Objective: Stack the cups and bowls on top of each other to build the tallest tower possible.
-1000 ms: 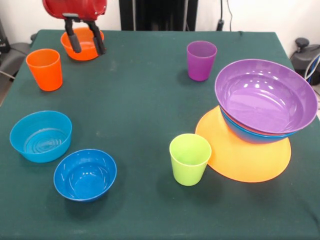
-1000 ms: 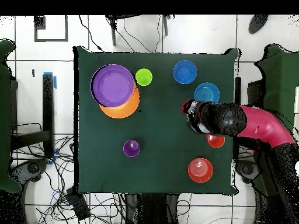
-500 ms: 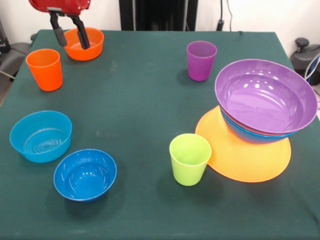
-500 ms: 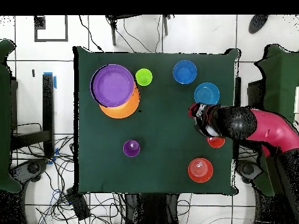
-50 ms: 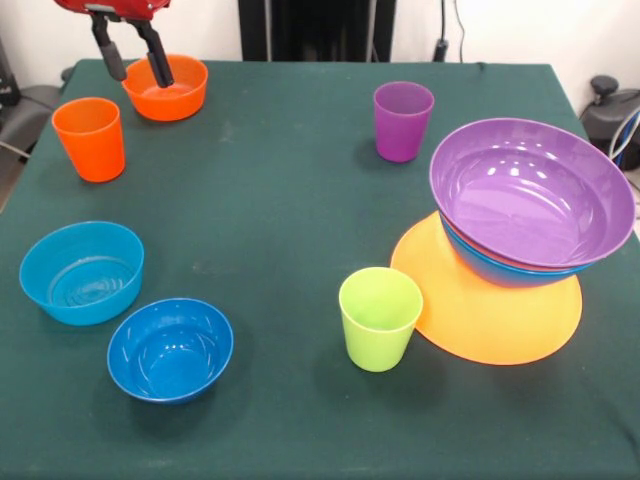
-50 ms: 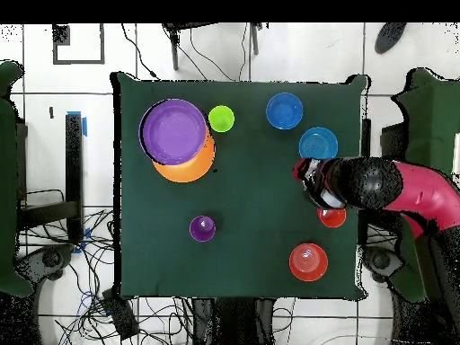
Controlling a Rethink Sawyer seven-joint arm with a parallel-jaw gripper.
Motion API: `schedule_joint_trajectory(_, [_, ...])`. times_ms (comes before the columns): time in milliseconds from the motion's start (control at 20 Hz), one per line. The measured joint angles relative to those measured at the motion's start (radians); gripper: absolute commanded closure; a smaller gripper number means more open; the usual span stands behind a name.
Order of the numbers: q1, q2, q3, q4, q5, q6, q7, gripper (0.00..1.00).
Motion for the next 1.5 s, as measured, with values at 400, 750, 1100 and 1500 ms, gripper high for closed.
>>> schedule_joint_trajectory(400, [-0.002, 0.02, 0.001, -0.024, -0.017, 0.001, 0.0, 0.0])
schedule_joint_trajectory(750, [-0.004, 0.051, 0.0, -0.026, -0.062, 0.001, 0.0, 0.0])
schedule_joint_trajectory(1100, [-0.008, 0.077, 0.001, -0.026, -0.114, 0.001, 0.0, 0.0])
schedule_joint_trajectory(1500, [-0.014, 0.094, 0.001, -0.026, -0.149, 0.001, 0.0, 0.0])
